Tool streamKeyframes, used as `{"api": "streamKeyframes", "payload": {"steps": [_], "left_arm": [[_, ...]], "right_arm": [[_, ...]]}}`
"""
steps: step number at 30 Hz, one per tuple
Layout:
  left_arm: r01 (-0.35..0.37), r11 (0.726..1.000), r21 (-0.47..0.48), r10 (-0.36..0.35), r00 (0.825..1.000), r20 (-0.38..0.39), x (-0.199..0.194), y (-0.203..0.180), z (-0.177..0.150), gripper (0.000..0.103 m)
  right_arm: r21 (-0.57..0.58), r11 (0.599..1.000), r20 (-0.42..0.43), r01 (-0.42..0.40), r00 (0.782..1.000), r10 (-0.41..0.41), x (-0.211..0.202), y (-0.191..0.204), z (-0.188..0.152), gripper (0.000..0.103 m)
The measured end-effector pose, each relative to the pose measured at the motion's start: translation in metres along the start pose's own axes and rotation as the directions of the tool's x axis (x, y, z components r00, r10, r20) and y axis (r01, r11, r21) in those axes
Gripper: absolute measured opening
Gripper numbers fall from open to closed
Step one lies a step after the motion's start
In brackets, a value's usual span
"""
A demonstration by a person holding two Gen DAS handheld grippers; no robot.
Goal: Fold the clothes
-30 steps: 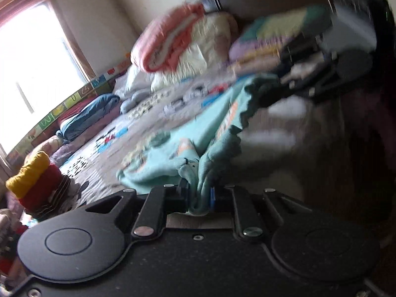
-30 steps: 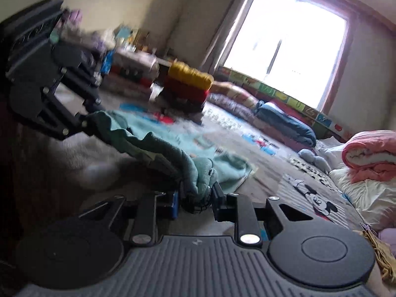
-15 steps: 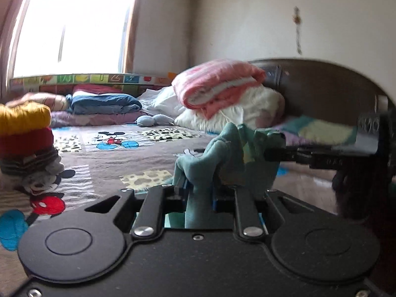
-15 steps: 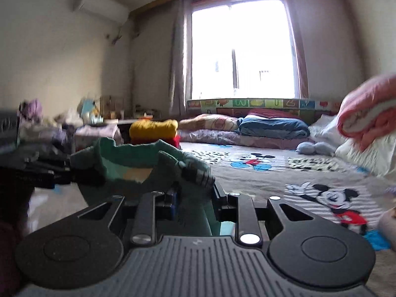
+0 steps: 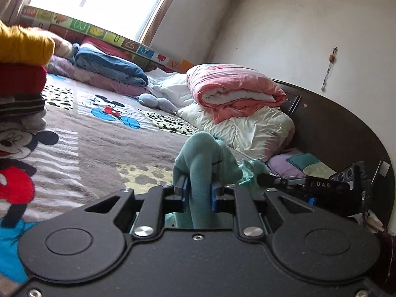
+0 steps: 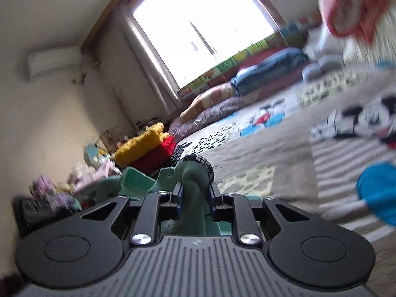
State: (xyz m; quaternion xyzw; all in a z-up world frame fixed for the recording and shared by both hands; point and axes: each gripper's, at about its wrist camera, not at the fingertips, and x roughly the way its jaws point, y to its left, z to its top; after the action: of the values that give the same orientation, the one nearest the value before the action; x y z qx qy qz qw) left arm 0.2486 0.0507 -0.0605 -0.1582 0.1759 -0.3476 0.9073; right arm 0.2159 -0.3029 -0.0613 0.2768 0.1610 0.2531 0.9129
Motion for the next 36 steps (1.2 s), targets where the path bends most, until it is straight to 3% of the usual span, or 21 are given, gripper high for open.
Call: {"api": "streamKeyframes", "payload": {"steps": [4, 10, 17, 21, 23, 25, 27, 30, 32, 35, 36], "left_arm": [[-0.020, 0.997, -0.076, 0.019, 1.000, -0.024, 0.015, 0.021, 0.001, 0.014], [-0.078, 0.979, -0.190, 0.062, 0.994, -0.090, 0.030, 0.046, -0.005, 0.014], [-0.134, 0.954, -0.267, 0.094, 0.983, -0.157, 0.042, 0.064, -0.014, 0.014], [-0.163, 0.947, -0.275, 0.116, 0.977, -0.182, 0.045, 0.066, -0.016, 0.020], [-0.142, 0.968, -0.208, 0.109, 0.981, -0.162, 0.036, 0.053, -0.014, 0.024], [-0.120, 0.983, -0.140, 0.100, 0.985, -0.143, 0.027, 0.041, -0.012, 0.038], [-0.099, 0.993, -0.070, 0.090, 0.988, -0.125, 0.018, 0.028, -0.011, 0.040], [-0.070, 0.997, 0.035, 0.073, 0.992, -0.099, 0.005, 0.009, -0.008, 0.041], [-0.051, 0.993, 0.106, 0.060, 0.995, -0.083, -0.004, -0.003, -0.006, 0.041], [-0.025, 0.977, 0.211, 0.040, 0.997, -0.064, -0.017, -0.022, -0.005, 0.041], [-0.027, 0.968, 0.249, 0.051, 0.995, -0.091, -0.011, -0.025, -0.011, 0.041]], "right_arm": [[0.079, 0.997, -0.014, -0.022, 1.000, 0.023, 0.017, -0.017, 0.002, 0.017], [0.106, 0.994, -0.036, -0.007, 0.999, 0.011, 0.046, -0.029, 0.005, 0.016], [0.149, 0.986, -0.085, 0.076, 0.994, -0.064, 0.067, -0.049, -0.010, 0.016], [0.159, 0.979, -0.132, 0.125, 0.986, -0.105, 0.076, -0.055, -0.018, 0.016], [0.169, 0.978, -0.124, 0.122, 0.987, -0.101, 0.074, -0.056, -0.018, 0.025], [0.179, 0.977, -0.115, 0.118, 0.988, -0.098, 0.072, -0.058, -0.019, 0.033], [0.165, 0.979, -0.060, 0.119, 0.992, -0.110, 0.058, -0.052, -0.012, 0.033], [0.010, 0.991, -0.004, 0.136, 0.991, -0.136, 0.036, -0.027, 0.000, 0.033], [-0.150, 0.985, 0.001, 0.088, 0.996, -0.089, 0.020, -0.004, 0.005, 0.033], [-0.344, 0.939, -0.051, -0.013, 0.999, -0.005, 0.000, 0.025, -0.003, 0.032], [-0.389, 0.921, -0.072, -0.030, 0.997, 0.003, -0.001, 0.031, -0.009, 0.032]]}}
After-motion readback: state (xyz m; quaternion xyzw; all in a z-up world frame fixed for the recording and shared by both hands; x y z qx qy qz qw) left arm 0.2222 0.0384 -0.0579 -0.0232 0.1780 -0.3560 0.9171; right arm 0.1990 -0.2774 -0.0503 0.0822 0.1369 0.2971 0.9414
